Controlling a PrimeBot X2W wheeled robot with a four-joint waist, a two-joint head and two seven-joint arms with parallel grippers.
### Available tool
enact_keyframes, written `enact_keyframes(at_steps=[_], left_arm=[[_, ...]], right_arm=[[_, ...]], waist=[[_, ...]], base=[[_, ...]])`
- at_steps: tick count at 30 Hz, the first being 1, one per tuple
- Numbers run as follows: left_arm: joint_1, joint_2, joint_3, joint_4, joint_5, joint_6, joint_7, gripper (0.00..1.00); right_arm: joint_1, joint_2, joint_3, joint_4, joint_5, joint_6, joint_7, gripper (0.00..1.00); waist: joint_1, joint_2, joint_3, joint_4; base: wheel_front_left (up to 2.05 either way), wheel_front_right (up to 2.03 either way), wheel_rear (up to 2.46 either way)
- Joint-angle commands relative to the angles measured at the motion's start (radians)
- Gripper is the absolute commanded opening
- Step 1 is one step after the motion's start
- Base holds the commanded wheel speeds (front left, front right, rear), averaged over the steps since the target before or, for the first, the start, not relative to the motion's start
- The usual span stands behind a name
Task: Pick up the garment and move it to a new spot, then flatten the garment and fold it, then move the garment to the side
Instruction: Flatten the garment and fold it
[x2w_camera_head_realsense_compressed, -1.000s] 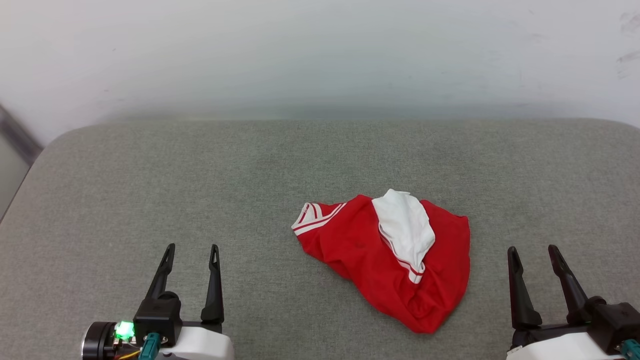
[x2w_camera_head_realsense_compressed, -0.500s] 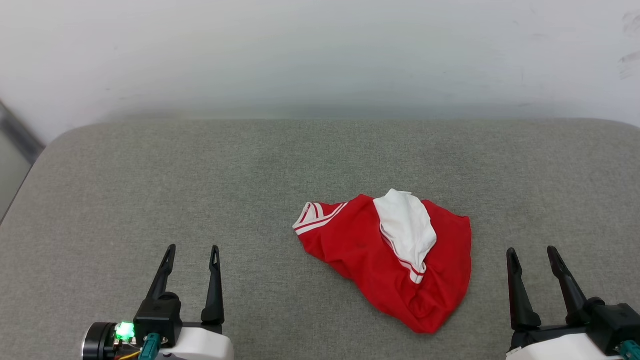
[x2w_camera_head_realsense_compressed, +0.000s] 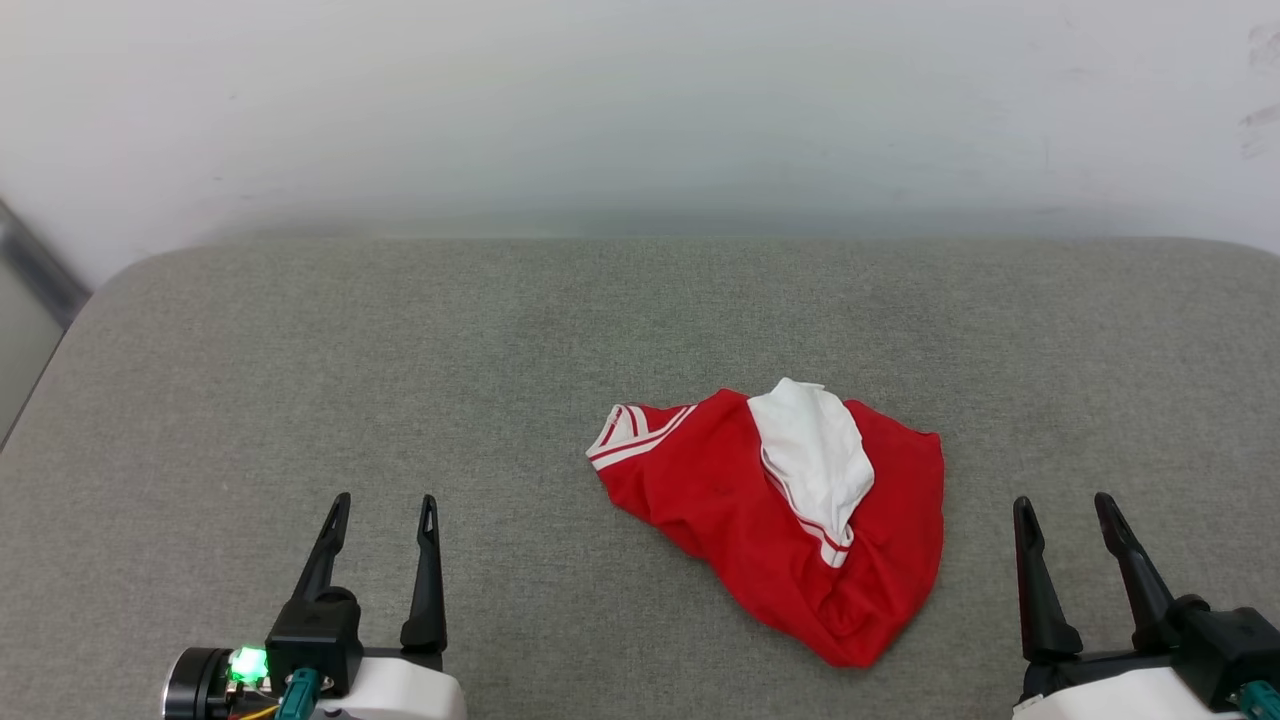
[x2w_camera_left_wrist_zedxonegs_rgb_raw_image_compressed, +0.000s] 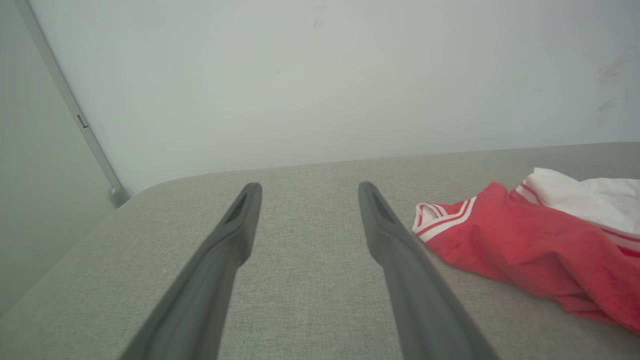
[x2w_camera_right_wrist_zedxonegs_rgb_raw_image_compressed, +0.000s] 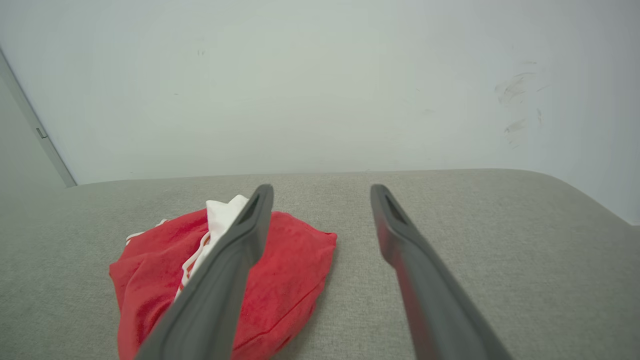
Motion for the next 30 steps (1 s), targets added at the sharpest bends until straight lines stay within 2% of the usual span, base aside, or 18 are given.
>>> enact_keyframes(at_steps=[1,5,10,15,19,22,24,29,30], left_arm=[[0.011,-0.002,0.005,0.002,0.004,-0.004,-0.003,1.0],[-0.012,-0.003,0.01,-0.004,-0.002,-0.014,-0.003,1.0],[-0.099,0.022,0.019,-0.005,-0.016,-0.066,-0.003,1.0],[-0.268,0.063,0.017,0.035,-0.027,-0.137,-0.002,1.0],[-0.431,0.111,-0.017,0.137,-0.039,-0.178,-0.002,1.0],[-0.557,0.143,-0.072,0.212,-0.056,-0.193,0.049,1.0],[-0.633,0.164,-0.116,0.252,-0.078,-0.197,0.122,1.0],[-0.817,0.226,-0.299,0.308,-0.261,-0.197,0.371,1.0],[-0.817,0.226,-0.299,0.308,-0.261,-0.197,0.371,1.0]], right_arm=[[0.008,0.002,0.0,-0.001,-0.002,0.0,-0.002,1.0],[0.006,0.002,-0.001,-0.001,-0.002,0.0,-0.002,1.0],[-0.005,0.002,-0.003,-0.003,-0.005,0.0,-0.002,1.0],[-0.025,0.002,0.001,-0.008,-0.011,0.0,-0.002,1.0],[-0.042,0.002,0.008,-0.011,-0.019,0.0,-0.002,1.0],[-0.055,0.002,0.006,-0.012,-0.022,0.0,-0.002,1.0],[-0.061,0.002,0.005,-0.012,-0.022,0.0,-0.002,1.0],[-0.082,0.002,0.007,-0.015,-0.02,0.0,-0.002,1.0],[-0.082,0.002,0.007,-0.015,-0.02,0.0,-0.002,1.0]], waist=[[0.0,0.0,0.001,0.0],[0.0,0.0,0.003,0.001],[0.0,0.0,0.014,0.008],[0.0,0.0,0.04,0.008],[0.0,0.0,0.066,-0.003],[0.0,0.0,0.087,-0.017],[0.0,0.0,0.104,-0.027],[0.0,0.0,0.147,-0.054],[0.0,0.0,0.147,-0.054]], base=[[0.0,0.0,0.0],[0.0,0.0,0.0],[0.0,0.0,0.0],[0.0,0.0,0.0],[0.0,0.0,0.0],[0.0,0.0,0.0],[0.0,0.0,0.0],[0.0,0.0,0.0],[0.0,0.0,0.0]])
